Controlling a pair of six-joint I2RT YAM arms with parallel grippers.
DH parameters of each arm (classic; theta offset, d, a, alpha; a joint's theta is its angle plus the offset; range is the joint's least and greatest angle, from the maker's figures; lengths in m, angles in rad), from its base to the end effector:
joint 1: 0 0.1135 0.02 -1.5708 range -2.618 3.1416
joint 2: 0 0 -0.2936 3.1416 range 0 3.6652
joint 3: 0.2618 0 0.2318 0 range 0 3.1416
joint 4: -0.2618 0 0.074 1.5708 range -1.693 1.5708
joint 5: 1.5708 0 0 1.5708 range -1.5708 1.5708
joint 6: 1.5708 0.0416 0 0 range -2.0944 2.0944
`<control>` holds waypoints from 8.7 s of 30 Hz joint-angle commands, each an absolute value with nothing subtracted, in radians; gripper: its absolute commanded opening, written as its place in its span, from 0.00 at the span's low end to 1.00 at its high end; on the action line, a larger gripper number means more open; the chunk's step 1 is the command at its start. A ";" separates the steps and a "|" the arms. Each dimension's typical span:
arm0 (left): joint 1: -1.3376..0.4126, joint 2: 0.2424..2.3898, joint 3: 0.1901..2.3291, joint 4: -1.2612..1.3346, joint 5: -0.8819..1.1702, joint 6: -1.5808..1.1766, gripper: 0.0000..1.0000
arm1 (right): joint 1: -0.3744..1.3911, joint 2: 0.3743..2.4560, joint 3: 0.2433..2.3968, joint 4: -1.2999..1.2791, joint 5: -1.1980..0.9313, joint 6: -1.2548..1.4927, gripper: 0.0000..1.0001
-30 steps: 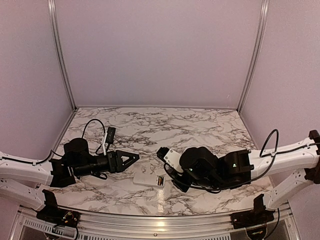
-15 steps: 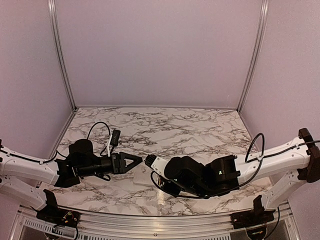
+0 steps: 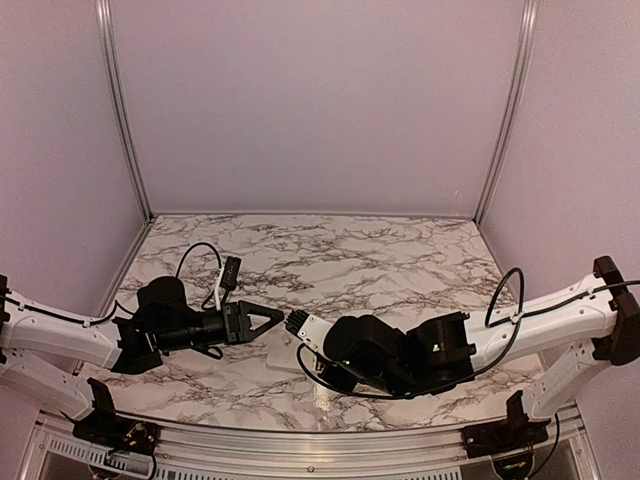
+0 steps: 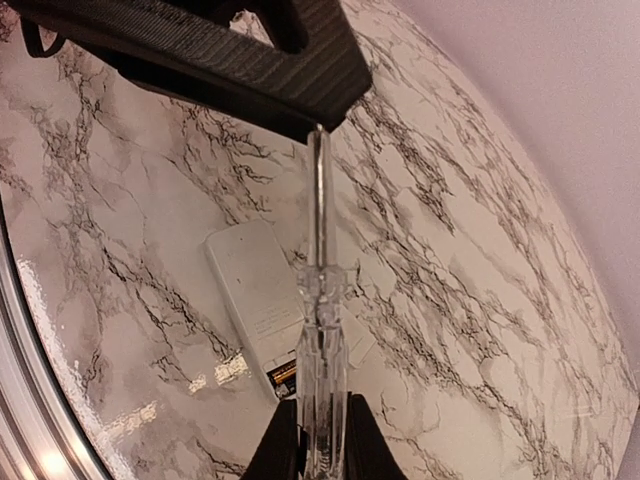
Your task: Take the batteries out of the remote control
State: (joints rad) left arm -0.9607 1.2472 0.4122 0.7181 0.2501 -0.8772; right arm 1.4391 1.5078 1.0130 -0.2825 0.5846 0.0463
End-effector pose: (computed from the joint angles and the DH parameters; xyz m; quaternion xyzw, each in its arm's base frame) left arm 0.1262 -0.1984 0.2528 0.1138 0.7373 -0.5807 0.3259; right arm 0.0628 0.2989 0.2768 -0.4811 0.7490 0.0545 0.4523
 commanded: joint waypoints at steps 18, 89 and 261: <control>-0.943 1.287 0.425 0.761 0.270 -0.882 0.00 | 1.471 1.565 1.057 -0.231 0.663 0.031 0.00; -0.931 0.731 0.201 0.630 -0.109 -0.775 0.00 | 1.100 1.566 0.757 0.761 -0.370 0.916 0.98; -0.931 0.732 0.214 0.575 -0.159 -0.755 0.95 | 1.171 1.449 0.880 0.202 -0.042 0.671 0.00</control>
